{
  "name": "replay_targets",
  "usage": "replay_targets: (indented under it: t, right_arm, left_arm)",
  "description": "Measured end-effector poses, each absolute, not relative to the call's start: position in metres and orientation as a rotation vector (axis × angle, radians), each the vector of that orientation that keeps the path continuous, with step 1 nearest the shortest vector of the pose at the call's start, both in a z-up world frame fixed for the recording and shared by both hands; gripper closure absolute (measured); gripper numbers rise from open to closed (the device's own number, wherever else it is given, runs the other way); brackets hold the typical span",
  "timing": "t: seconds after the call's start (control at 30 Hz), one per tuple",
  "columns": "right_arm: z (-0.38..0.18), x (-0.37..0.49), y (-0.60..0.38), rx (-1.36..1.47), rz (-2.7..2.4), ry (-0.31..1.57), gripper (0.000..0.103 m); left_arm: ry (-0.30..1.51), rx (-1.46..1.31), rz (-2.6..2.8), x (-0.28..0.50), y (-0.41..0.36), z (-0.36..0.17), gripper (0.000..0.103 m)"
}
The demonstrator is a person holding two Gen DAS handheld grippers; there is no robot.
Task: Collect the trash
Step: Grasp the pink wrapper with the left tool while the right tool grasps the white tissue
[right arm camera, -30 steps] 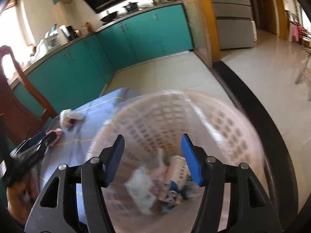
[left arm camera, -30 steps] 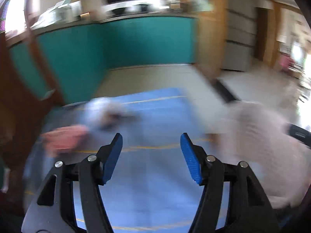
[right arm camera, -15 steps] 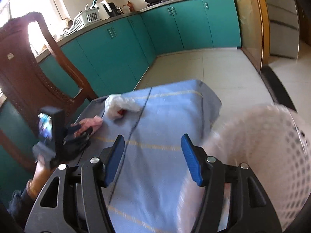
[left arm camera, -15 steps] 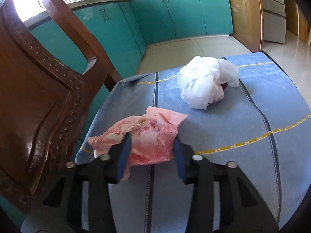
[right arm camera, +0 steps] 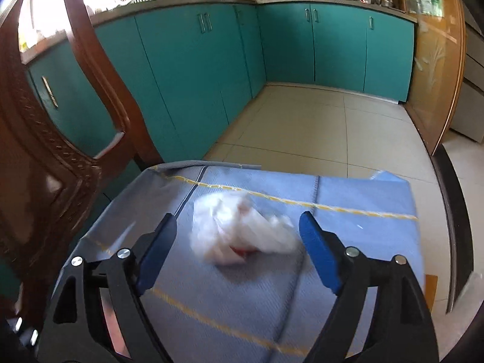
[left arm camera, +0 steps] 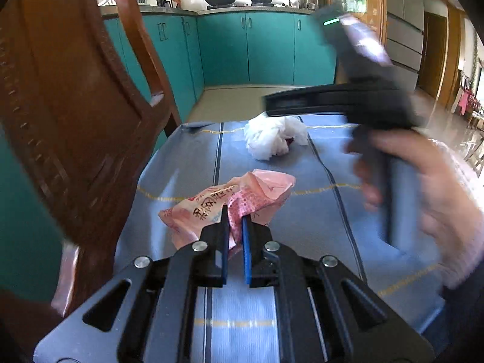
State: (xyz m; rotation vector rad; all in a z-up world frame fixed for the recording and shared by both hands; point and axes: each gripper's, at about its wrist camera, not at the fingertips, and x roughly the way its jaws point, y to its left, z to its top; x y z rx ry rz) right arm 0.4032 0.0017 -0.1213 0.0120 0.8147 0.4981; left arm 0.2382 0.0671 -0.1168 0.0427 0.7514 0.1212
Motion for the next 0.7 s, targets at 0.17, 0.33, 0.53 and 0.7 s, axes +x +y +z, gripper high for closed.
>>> replay_targets:
  t: [0.17,0.33,0.53,0.7]
  right_arm:
    - [-0.151,0.412,0.031,-0.085,0.459,0.88,0.022]
    - [-0.159,0.404,0.041,-0.148,0.468,0.875,0.045]
    - [-0.136,0.378,0.026,-0.164,0.508,0.887,0.069]
    - [-0.102,0.347,-0.013,-0.101,0.508,0.831,0.069]
  left_arm:
    - [0.75,0.047,0.12,0.222,0.068,-0.111,0.094]
    - [0.731,0.062,0.136,0.22,0.065,-0.109,0.094]
    - [0.716,0.047,0.169,0.213,0.06,-0.106,0.094]
    - [0.683,0.038,0.16,0.2,0.049,-0.097,0.094]
